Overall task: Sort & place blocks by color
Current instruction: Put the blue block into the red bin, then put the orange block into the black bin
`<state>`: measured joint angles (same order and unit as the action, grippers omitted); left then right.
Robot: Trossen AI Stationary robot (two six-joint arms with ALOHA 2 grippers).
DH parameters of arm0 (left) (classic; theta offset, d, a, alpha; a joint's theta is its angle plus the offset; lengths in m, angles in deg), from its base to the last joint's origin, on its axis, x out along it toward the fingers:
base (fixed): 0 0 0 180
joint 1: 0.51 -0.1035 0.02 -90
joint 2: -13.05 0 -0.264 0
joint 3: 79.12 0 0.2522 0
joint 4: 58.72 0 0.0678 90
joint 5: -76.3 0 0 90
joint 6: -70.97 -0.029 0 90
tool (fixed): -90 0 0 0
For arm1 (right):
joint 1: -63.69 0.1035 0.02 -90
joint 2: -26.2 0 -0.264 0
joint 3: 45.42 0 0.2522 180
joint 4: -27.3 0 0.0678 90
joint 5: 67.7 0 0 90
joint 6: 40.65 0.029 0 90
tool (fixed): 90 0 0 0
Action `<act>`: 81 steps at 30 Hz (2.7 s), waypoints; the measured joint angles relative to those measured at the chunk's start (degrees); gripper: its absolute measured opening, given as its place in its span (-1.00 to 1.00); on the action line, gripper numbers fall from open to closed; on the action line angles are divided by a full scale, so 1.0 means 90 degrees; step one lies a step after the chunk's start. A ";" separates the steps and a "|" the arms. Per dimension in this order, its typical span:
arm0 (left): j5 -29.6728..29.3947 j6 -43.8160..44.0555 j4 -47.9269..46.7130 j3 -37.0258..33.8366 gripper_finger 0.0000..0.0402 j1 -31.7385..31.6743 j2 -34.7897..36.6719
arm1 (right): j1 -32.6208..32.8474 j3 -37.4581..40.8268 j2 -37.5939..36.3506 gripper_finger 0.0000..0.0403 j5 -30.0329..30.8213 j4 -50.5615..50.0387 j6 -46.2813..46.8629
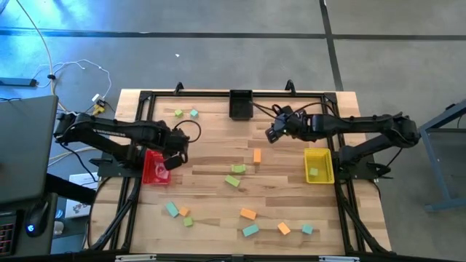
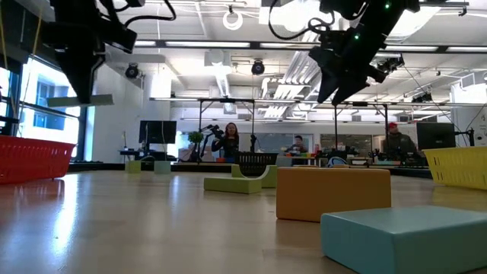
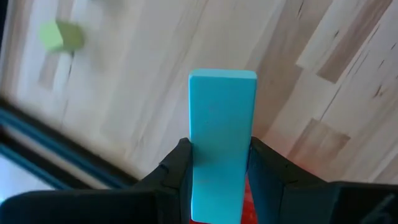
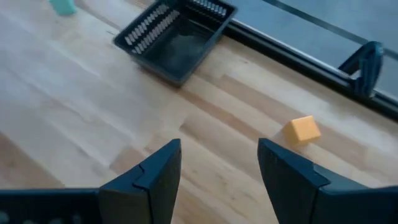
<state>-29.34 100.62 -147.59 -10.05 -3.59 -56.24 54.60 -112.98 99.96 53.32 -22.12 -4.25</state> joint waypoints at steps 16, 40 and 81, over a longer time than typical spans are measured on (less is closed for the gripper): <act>0.1119 0.2134 -0.0541 -0.0749 -0.51 0.1122 0.0000 | -0.1293 0.0000 0.0000 -0.01 0.0002 -0.0063 -0.0767; 0.1069 0.3853 -0.0097 -0.1265 -0.26 0.0967 -0.0002 | -0.1491 0.0000 0.0000 -0.01 -0.0262 -0.0582 -0.0718; -0.1061 0.0737 0.0230 -0.0046 -0.14 0.0130 -0.0007 | -0.3350 0.0000 0.0000 -0.01 -0.1975 0.1084 -0.3279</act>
<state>-38.89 107.25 -145.53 -10.47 -2.42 -56.31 24.45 -112.98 99.96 35.55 -12.36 -33.77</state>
